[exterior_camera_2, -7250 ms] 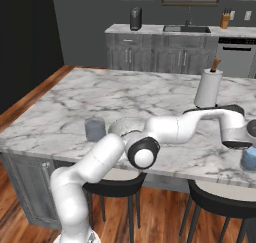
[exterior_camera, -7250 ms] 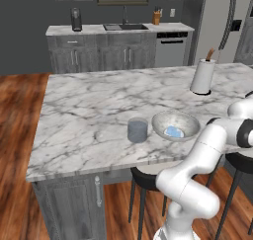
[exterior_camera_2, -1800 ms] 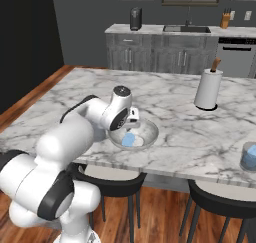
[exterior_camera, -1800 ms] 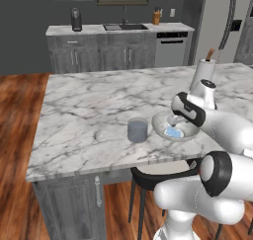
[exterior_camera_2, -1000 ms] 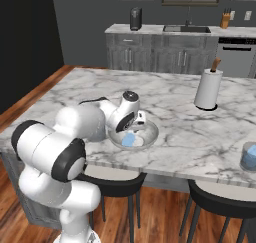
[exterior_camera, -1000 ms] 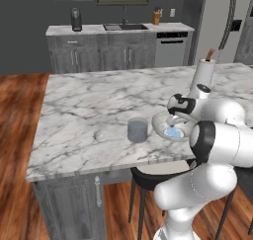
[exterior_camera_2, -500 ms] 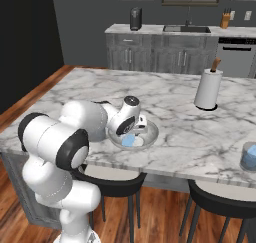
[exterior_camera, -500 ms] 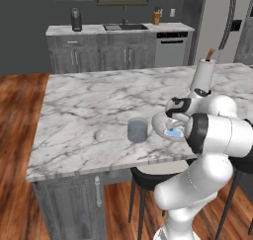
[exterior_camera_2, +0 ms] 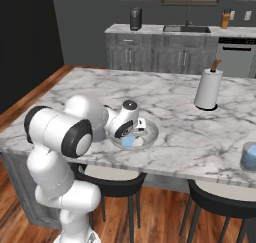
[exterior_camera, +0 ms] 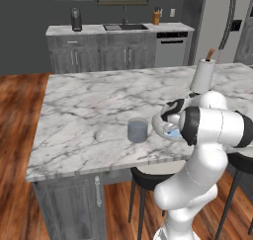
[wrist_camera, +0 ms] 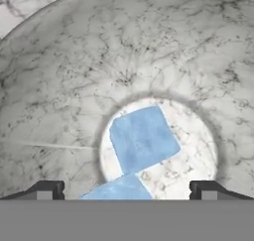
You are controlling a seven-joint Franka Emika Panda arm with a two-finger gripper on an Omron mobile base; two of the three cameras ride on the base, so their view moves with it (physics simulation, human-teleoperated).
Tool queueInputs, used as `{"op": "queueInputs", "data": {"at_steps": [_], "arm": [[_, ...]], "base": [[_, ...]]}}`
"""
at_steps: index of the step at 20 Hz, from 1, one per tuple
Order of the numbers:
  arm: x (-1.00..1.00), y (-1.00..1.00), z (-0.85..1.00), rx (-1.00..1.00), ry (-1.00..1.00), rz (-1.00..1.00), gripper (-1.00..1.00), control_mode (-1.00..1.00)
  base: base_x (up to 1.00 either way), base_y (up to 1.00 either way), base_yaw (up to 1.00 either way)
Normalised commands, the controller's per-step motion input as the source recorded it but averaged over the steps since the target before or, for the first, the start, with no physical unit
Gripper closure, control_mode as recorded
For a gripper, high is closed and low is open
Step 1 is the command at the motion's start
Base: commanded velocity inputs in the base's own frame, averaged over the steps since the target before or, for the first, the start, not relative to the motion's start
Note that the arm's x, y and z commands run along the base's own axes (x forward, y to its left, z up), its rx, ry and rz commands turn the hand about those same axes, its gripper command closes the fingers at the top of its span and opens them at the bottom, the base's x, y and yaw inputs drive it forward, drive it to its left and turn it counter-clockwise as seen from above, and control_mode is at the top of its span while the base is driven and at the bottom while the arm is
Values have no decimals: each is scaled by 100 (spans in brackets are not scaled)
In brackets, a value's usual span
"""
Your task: There are four ice cubes in the ice bowl. Place two ice cubes in each glass of water.
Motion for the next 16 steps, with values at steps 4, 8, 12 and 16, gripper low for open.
{"op": "queueInputs", "data": {"at_steps": [4,8,12,16], "arm": [[30,0,-19,-2,0,0,-100,-100],[35,0,-27,-2,0,0,-100,-100],[36,0,-33,-1,0,1,-100,-100],[30,0,-41,-2,2,0,-100,-100]], "base": [[0,0,0],[0,0,0],[0,0,0],[0,0,0]]}}
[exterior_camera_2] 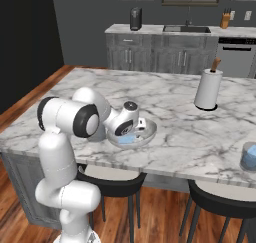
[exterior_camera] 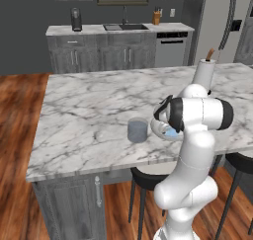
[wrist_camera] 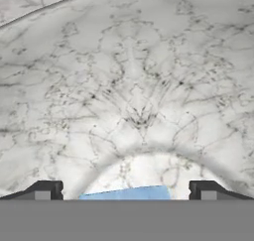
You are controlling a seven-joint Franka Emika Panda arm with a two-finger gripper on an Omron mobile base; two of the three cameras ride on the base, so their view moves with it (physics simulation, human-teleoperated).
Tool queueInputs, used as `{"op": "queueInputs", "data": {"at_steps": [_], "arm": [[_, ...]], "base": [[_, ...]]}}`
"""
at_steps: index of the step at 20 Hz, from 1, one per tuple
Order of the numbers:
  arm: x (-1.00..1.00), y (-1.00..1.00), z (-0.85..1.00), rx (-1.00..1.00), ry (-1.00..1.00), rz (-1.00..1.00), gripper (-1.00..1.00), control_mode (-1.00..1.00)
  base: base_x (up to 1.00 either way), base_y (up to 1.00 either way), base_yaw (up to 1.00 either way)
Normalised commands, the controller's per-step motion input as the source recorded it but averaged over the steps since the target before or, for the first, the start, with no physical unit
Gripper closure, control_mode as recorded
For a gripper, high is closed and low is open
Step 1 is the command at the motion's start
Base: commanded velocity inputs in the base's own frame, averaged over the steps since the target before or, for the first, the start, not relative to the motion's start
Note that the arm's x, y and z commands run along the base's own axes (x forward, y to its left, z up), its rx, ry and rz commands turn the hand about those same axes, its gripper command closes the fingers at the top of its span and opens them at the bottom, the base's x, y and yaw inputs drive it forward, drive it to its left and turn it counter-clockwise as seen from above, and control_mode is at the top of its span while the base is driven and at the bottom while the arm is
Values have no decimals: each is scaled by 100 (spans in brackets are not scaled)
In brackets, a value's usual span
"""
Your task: There are four ice cubes in the ice bowl. Place two ice cubes in each glass of water.
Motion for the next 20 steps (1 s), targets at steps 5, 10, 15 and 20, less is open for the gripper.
{"op": "queueInputs", "data": {"at_steps": [5,10,15,20], "arm": [[11,-3,-41,-2,8,0,-100,-100],[1,-4,-32,-1,8,0,100,-100],[0,-7,-16,0,9,-6,100,-100],[0,-7,-14,0,6,-8,100,-100]], "base": [[0,0,0],[0,0,0],[0,0,0],[0,0,0]]}}
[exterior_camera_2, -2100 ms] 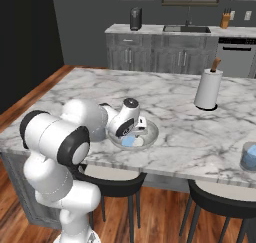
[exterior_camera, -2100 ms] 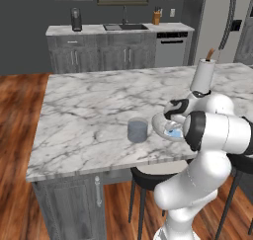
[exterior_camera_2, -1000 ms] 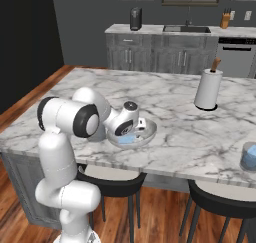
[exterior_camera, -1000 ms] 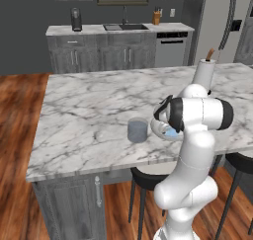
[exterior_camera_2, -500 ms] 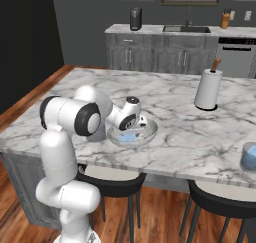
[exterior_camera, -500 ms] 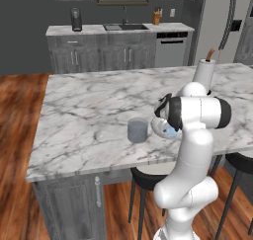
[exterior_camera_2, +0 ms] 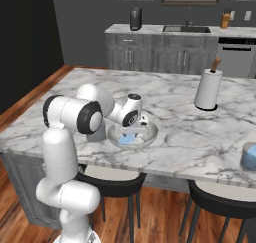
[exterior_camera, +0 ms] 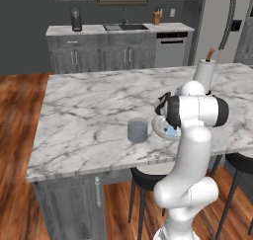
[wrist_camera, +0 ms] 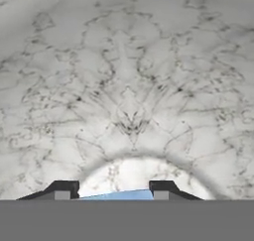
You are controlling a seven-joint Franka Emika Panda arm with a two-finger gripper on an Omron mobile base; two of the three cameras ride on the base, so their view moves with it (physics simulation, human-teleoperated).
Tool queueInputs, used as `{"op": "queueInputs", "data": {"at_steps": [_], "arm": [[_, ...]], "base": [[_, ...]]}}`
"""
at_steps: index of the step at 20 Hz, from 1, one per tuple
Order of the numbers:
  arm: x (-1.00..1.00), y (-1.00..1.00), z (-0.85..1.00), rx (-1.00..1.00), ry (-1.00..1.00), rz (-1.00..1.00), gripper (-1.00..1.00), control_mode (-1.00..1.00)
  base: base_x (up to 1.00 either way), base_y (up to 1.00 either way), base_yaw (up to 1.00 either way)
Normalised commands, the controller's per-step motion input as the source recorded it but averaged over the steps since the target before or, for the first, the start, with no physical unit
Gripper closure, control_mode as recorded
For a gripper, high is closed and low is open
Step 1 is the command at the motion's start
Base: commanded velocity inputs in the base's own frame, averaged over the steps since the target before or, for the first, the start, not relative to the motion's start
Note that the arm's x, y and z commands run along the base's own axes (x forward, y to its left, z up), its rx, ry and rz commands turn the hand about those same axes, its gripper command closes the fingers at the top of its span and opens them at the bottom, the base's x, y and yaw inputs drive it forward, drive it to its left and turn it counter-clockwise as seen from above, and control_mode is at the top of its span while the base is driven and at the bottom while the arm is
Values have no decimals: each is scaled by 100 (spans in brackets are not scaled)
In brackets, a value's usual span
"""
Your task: There are four ice cubes in the ice bowl. Place two ice cubes in each glass of water.
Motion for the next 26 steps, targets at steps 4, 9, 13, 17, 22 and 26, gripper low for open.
{"op": "queueInputs", "data": {"at_steps": [4,9,13,17,22,26], "arm": [[-18,-20,22,1,-3,-9,100,-100],[-47,-31,50,6,-16,-12,100,-100],[-59,-19,57,9,-20,-12,100,-100],[-62,3,79,11,-24,-5,100,-100],[-54,27,89,8,-17,2,100,-100],[-38,44,73,1,-4,15,100,-100]], "base": [[0,0,0],[0,0,0],[0,0,0],[0,0,0],[0,0,0],[0,0,0]]}}
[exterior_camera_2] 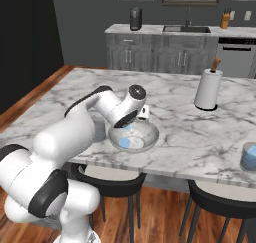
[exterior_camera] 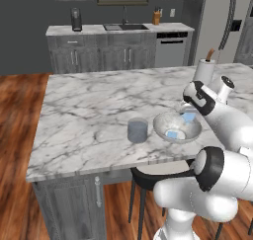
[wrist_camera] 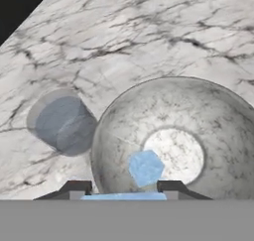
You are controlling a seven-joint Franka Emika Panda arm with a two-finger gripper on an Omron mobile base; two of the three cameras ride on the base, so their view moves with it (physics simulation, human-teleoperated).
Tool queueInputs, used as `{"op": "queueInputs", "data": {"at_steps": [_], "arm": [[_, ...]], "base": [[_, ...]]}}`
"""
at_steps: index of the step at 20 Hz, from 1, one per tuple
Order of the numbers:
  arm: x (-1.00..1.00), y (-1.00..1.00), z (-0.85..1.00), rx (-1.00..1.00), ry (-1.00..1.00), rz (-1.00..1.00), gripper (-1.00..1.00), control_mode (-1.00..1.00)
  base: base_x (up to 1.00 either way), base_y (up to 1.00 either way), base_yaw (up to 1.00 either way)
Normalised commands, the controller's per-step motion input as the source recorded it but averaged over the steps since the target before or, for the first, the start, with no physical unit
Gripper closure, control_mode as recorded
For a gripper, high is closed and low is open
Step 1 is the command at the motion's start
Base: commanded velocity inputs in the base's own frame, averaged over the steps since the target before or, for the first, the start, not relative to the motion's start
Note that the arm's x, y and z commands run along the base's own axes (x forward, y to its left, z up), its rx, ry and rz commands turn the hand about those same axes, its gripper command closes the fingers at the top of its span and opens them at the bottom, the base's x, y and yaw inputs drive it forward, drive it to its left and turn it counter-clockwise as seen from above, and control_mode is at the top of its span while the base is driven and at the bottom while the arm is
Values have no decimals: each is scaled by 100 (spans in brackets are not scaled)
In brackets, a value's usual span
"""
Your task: There are four ice cubes in the ice bowl. Place two ice cubes in each glass of water.
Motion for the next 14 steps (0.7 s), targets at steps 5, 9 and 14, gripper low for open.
{"op": "queueInputs", "data": {"at_steps": [5,9,14], "arm": [[-21,77,33,0,2,29,100,-100],[-2,94,1,-1,0,36,100,-100],[2,84,0,-1,0,33,100,-100]], "base": [[0,0,0],[0,0,0],[0,0,0]]}}
